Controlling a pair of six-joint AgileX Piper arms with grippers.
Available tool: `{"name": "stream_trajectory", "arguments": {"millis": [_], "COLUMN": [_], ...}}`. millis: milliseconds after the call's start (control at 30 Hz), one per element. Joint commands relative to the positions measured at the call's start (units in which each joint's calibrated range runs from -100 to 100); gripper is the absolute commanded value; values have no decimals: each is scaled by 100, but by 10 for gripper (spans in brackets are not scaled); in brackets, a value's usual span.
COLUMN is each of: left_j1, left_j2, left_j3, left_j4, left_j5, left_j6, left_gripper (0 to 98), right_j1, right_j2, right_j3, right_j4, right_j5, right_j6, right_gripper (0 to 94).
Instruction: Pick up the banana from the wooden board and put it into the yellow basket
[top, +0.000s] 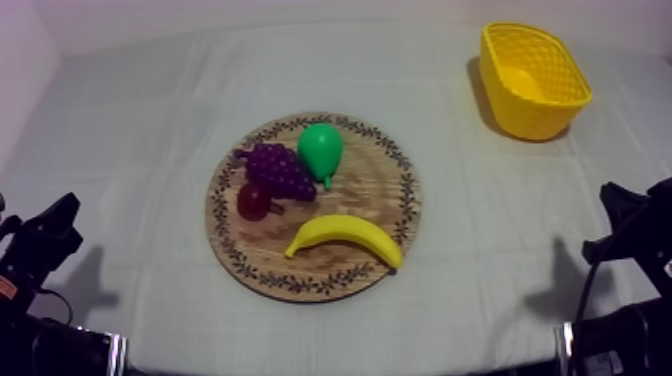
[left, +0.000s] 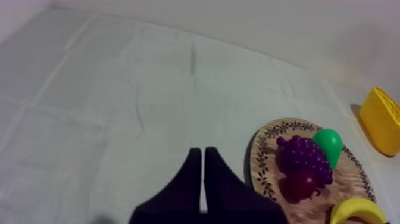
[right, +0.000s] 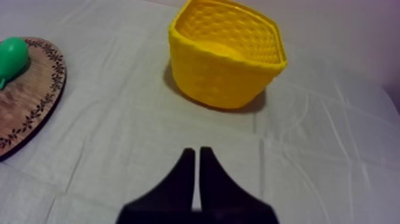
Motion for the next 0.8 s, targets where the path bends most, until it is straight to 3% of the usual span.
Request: {"name": "stream_trajectory", "arguments": {"millis": [0,300,533,767], "left_j1": [1,1,1,1], "left_j2": [0,0,0,0], "left_j3": [-3,-3,-3,-3], "left_j4": [4,4,4,4], "left_j5": [1,1,1,1], "left_j6": [2,3,0,3], "left_gripper": [1,1,1,1], "right_j1": [-114,-114,-136,-151], "right_j2": [-1,-1,-1,-1], "right_j3": [5,5,5,5], "right_j4": [-4,-4,-4,-2], "right_j5": [4,4,4,39], "right_j6": [-137,-87,254,-46], "right_gripper": [4,4,4,4]}}
